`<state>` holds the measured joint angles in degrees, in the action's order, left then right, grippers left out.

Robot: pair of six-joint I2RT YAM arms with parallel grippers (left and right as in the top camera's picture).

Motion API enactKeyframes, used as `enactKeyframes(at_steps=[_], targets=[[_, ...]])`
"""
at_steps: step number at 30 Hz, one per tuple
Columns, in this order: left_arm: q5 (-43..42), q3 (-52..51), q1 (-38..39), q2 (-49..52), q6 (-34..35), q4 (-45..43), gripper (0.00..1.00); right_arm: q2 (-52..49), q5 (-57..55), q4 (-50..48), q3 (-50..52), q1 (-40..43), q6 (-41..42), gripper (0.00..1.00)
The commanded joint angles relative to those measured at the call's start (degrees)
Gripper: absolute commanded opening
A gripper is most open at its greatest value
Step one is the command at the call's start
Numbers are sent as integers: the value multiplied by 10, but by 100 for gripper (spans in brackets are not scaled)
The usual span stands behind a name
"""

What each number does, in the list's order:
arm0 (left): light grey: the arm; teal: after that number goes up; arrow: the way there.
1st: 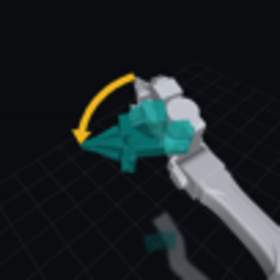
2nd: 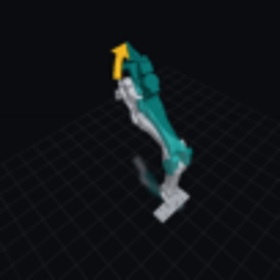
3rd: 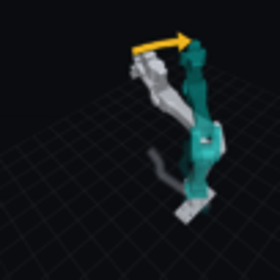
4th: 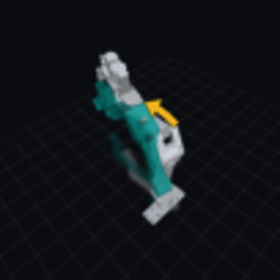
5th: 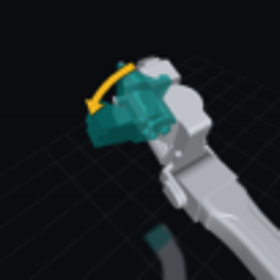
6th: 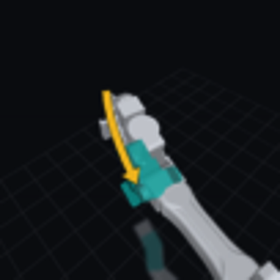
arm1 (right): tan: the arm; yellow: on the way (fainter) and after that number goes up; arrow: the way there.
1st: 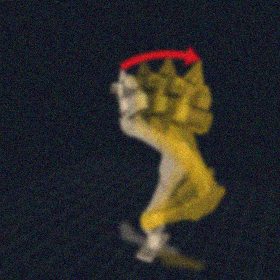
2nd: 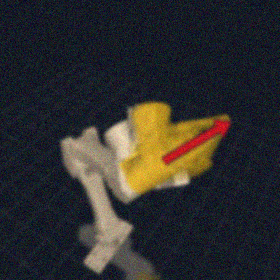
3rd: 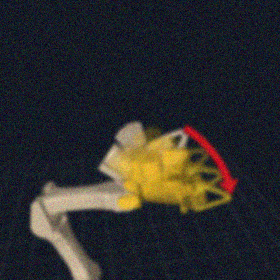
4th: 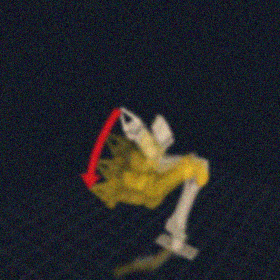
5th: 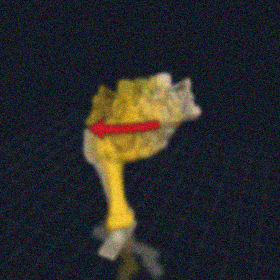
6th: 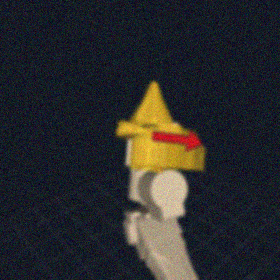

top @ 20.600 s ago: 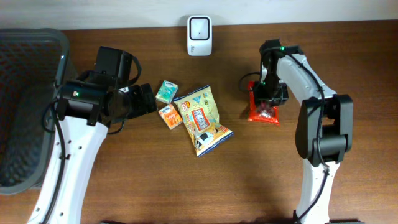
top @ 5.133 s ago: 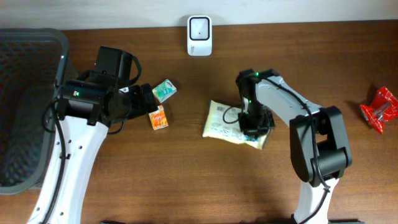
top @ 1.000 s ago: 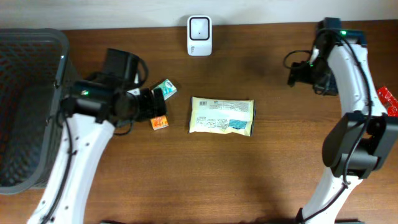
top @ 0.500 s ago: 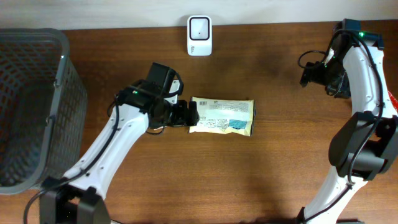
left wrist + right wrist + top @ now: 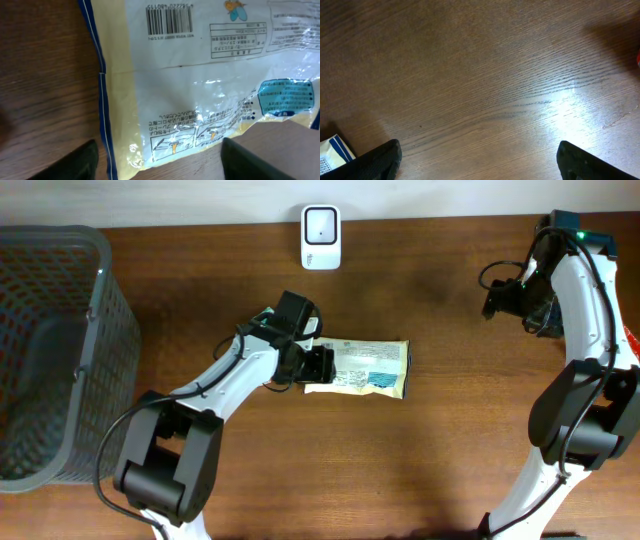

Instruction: Scan the item barcode

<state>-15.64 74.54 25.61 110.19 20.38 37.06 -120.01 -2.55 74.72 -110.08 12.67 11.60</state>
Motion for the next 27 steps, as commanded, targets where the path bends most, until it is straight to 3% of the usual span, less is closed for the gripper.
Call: enactKeyframes(at_steps=[1,4,7,9,12,13,15,20,27], targets=[[22,-4,1,25,-5,-2,79,7,2,0,-11,1,-2,99],[21,-4,1,43,-5,-2,82,7,2,0,-11,1,-2,99],[21,-4,1,55,-5,-2,79,7,2,0,-11,1,-2,98],[19,-4,1,59,-5,-2,55,7,2,0,-11,1,-2,99],[18,-3,1,59,-5,-2,29,7,2,0,-11,1,-2,99],[19,-3,1,58,-5,-2,14,7,2,0,-11,1,-2,99],[19,-2,1,58,-6,-1,0,7,2,0,-11,1,-2,99],[31,22,1,55,-8,28,0,7,2,0,-11,1,-2,99],[237,96,2,0,-8,128,0,7,2,-1,-11,1,-2,99]])
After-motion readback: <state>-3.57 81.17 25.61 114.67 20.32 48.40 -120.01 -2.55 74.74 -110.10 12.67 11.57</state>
